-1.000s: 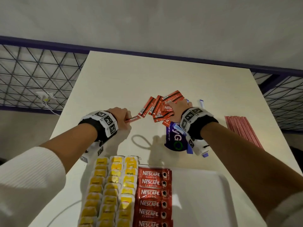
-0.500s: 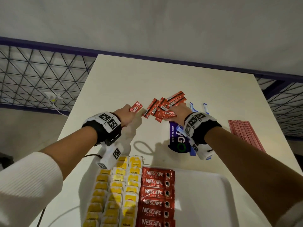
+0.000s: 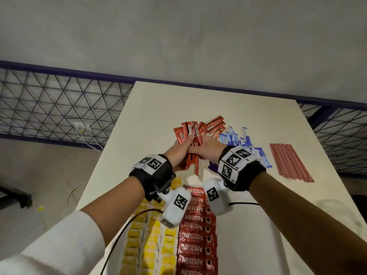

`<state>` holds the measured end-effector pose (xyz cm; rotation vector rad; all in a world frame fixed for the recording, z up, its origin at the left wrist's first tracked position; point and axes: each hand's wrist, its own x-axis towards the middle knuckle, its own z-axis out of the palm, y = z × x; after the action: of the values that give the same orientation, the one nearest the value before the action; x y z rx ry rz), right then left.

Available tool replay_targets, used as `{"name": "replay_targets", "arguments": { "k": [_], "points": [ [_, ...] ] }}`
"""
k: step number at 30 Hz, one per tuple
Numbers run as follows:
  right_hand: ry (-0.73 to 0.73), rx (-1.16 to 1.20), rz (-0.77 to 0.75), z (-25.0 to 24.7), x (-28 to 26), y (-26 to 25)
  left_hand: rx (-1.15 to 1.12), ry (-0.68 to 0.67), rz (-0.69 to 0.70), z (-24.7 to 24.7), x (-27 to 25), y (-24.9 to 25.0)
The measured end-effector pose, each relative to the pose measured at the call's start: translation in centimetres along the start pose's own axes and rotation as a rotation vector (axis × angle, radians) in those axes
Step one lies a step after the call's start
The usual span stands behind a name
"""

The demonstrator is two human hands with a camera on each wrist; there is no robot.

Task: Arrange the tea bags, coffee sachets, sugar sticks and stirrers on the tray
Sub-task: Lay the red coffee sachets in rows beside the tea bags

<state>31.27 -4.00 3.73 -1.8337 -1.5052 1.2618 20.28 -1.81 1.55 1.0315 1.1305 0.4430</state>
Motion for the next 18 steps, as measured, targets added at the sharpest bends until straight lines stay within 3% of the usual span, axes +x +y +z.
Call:
{"name": "replay_targets", "arguments": {
  "k": [10,14,18],
  "points": [
    [-0.022,0.368,0.138,5.8,-6.1,-1.3,-0.165,-0.028,-0.039,-3.8,-6.4,-3.2],
    [0.046,0.421,0.129,6.0,-8.1,-1.4,-0.151,-0.065,-0.066,-5.2,-7.7,-4.1],
    [0.122,0.48,0.13,6.7,-9.4,-1.3,-0.106,-0.151,-0.191,-5.4,-9.1,-4.6]
  ]
}}
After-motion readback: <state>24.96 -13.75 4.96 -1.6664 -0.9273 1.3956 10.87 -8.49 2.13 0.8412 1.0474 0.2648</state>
